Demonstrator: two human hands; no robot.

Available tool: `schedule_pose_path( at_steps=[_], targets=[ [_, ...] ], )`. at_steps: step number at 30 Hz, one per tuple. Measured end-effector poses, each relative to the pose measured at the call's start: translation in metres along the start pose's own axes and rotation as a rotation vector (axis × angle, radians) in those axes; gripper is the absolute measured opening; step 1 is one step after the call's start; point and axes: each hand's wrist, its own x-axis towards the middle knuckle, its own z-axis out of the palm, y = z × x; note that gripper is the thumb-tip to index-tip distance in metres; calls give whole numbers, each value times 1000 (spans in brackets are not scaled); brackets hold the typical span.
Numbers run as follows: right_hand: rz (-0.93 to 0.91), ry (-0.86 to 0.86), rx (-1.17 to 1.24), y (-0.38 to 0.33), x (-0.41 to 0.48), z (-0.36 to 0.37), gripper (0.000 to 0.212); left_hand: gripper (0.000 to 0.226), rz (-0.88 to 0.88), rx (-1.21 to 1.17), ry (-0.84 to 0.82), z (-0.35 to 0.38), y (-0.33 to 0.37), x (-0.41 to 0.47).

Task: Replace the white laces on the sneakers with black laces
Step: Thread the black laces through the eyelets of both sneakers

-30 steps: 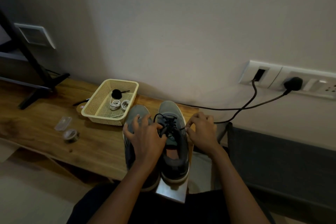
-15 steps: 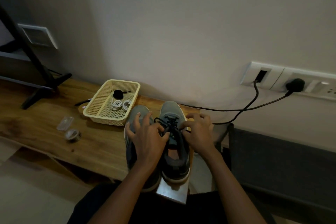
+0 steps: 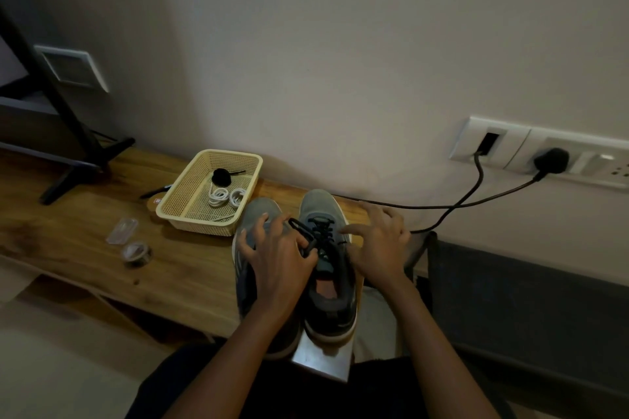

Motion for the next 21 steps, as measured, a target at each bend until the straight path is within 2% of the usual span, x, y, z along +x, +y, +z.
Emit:
schedule_pose_path(
  at_steps=[5,7,9,11,14,17,19,21],
  targets=[
    [-23,-26,-4,-1,0,2,12,14,-21,-12,-10,0,1,1],
    [8,49,-3,2,1,2,12,12,-31,-7,-15,0,1,1],
    [113,178,43,7,2,0,10,13,-31,-6,-15,0,1,2],
    [200,233,103,9,4,-2,10,15,-26,-6,-13,1,1,2],
    [134,188,96,7,2,-1,14,18,-18,-28,6,2,-1,2],
    [12,15,11,1,-1,2,26,17,-9,-30,16,2,-2,0],
    [-23,-39,8,-1,0,4,20,18,-7,-26,19,2,-1,1],
    [-23,-23,29,0,1,5,15,20,-12,-21,11,2,-1,1]
  ],
)
